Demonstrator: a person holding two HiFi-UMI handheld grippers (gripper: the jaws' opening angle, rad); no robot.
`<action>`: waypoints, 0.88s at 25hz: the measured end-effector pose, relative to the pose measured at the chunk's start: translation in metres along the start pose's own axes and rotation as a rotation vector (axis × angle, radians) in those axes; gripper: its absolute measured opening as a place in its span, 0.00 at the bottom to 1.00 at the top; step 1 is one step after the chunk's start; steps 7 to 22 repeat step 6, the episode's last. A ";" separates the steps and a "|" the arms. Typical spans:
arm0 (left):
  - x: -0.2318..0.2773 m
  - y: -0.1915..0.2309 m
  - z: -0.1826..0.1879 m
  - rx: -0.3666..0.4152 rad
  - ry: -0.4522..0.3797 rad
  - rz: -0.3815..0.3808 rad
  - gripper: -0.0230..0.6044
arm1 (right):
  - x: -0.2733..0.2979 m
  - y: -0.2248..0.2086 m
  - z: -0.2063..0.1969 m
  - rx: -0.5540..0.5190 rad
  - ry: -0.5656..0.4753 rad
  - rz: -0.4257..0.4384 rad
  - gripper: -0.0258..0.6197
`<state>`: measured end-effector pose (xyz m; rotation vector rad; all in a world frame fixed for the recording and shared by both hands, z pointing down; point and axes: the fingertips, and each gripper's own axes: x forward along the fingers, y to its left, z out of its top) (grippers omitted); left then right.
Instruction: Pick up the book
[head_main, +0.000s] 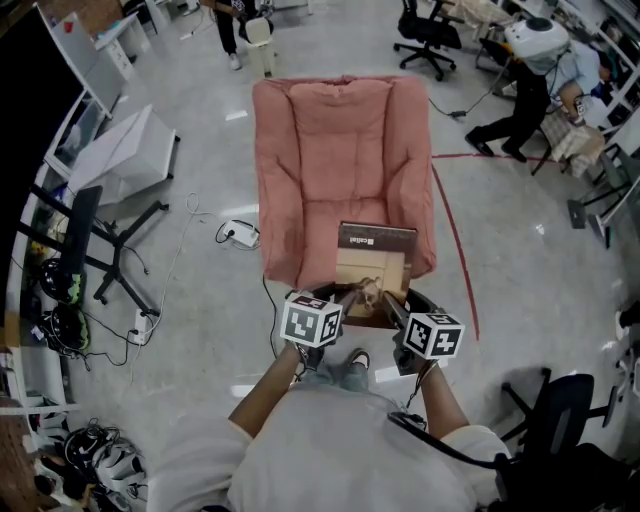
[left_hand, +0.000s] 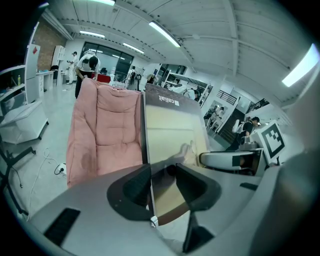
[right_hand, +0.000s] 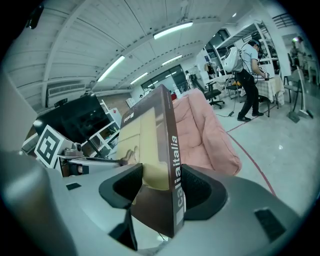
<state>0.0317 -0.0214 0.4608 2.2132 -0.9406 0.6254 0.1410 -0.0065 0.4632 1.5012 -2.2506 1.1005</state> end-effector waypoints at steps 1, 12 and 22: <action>0.000 0.000 0.000 0.000 0.000 0.000 0.29 | 0.000 0.000 -0.001 -0.001 0.001 0.000 0.40; -0.001 0.002 -0.002 -0.002 0.001 0.000 0.29 | 0.001 0.003 -0.002 -0.007 0.003 0.001 0.40; -0.001 0.002 -0.002 -0.002 0.001 0.000 0.29 | 0.001 0.003 -0.002 -0.007 0.003 0.001 0.40</action>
